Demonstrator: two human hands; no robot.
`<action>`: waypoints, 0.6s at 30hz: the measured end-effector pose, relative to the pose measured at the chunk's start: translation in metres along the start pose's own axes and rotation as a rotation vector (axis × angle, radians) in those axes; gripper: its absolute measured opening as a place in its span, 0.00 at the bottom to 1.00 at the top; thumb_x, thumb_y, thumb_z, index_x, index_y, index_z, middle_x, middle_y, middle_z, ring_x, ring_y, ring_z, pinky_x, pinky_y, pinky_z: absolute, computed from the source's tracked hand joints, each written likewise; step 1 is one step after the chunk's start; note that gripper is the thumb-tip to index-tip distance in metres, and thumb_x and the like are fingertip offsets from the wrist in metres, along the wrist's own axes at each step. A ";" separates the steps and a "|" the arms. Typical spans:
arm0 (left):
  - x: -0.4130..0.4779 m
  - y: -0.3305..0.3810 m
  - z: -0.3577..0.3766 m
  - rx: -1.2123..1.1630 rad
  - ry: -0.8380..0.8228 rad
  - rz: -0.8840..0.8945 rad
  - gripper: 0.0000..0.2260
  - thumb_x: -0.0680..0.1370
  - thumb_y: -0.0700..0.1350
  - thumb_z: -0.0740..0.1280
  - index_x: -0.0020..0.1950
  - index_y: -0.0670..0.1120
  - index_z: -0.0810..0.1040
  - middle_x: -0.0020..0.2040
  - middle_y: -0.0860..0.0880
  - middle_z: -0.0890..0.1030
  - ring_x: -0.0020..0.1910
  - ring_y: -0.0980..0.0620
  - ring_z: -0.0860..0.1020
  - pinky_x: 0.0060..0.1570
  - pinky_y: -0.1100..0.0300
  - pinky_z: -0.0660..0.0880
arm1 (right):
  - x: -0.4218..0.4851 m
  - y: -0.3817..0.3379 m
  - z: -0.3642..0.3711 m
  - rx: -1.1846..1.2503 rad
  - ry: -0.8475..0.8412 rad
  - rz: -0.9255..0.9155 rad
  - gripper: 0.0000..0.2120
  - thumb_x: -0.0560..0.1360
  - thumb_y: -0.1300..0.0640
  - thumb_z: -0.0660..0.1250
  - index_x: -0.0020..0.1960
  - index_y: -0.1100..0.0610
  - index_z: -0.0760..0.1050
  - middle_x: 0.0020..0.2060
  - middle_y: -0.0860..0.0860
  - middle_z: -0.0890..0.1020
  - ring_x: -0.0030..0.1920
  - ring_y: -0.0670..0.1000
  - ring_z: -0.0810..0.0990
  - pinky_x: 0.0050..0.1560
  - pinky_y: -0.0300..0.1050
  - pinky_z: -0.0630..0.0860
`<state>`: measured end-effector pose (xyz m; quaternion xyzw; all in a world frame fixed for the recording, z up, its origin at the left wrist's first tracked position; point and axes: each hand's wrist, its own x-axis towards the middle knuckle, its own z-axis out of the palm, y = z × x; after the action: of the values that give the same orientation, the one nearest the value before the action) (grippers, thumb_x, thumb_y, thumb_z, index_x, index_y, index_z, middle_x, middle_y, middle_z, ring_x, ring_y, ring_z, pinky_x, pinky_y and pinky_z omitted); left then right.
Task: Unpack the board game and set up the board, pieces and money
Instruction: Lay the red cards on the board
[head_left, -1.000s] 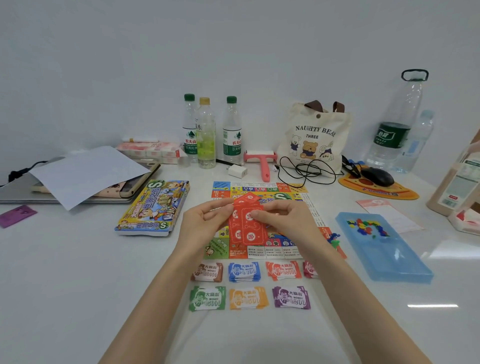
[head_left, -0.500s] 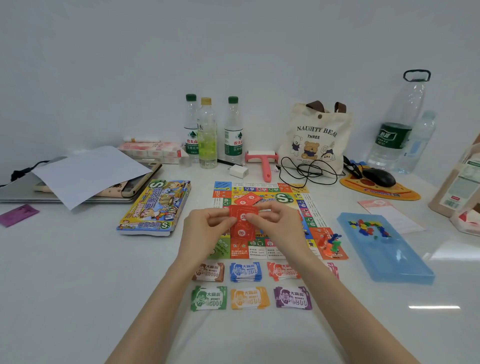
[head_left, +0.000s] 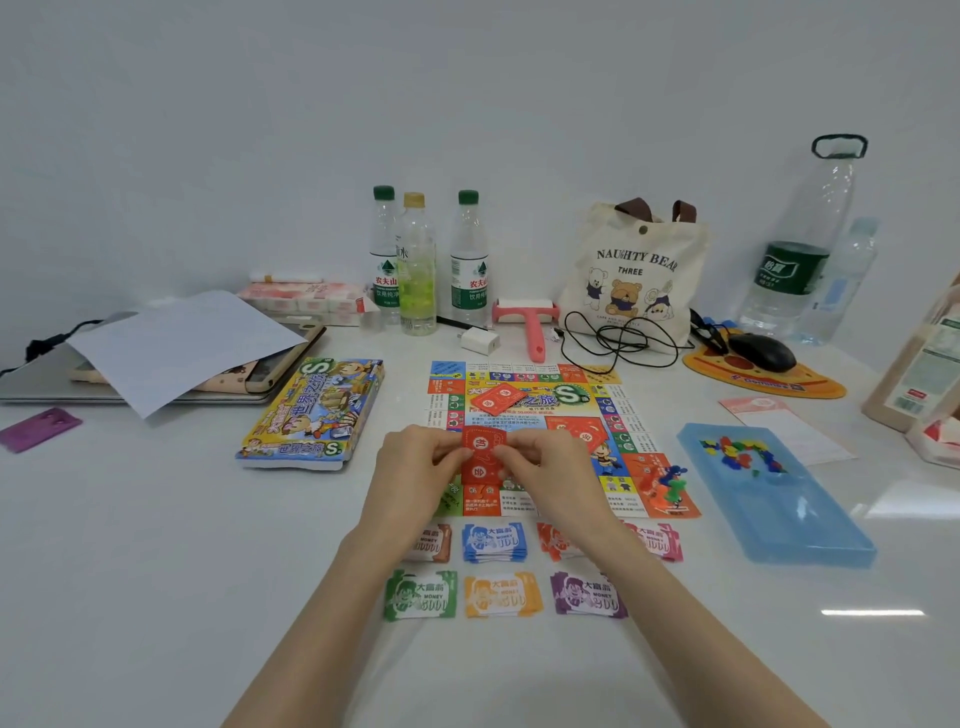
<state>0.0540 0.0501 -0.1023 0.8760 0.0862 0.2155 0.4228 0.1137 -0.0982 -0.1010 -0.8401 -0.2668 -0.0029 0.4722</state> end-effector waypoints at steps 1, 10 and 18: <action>0.000 0.000 0.000 0.000 0.009 -0.006 0.08 0.77 0.43 0.69 0.54 0.48 0.84 0.46 0.52 0.85 0.41 0.60 0.81 0.45 0.62 0.79 | 0.000 0.000 0.000 -0.029 -0.002 0.005 0.11 0.78 0.58 0.66 0.41 0.62 0.80 0.32 0.51 0.83 0.34 0.45 0.80 0.39 0.36 0.76; 0.005 0.001 -0.003 -0.108 0.084 -0.046 0.07 0.74 0.44 0.73 0.51 0.46 0.85 0.41 0.53 0.85 0.38 0.60 0.82 0.44 0.60 0.80 | 0.002 -0.008 -0.003 0.011 0.022 -0.007 0.06 0.79 0.57 0.65 0.43 0.53 0.75 0.30 0.49 0.82 0.34 0.46 0.82 0.41 0.45 0.80; 0.008 0.005 -0.008 -0.485 0.029 -0.221 0.05 0.73 0.40 0.73 0.48 0.43 0.84 0.37 0.49 0.85 0.35 0.56 0.83 0.39 0.65 0.80 | 0.003 -0.020 -0.019 0.400 0.021 0.173 0.02 0.78 0.57 0.66 0.46 0.53 0.75 0.31 0.51 0.84 0.35 0.48 0.83 0.49 0.46 0.81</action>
<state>0.0577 0.0556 -0.0916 0.7312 0.1331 0.1947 0.6400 0.1121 -0.1031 -0.0738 -0.7492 -0.1840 0.0818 0.6309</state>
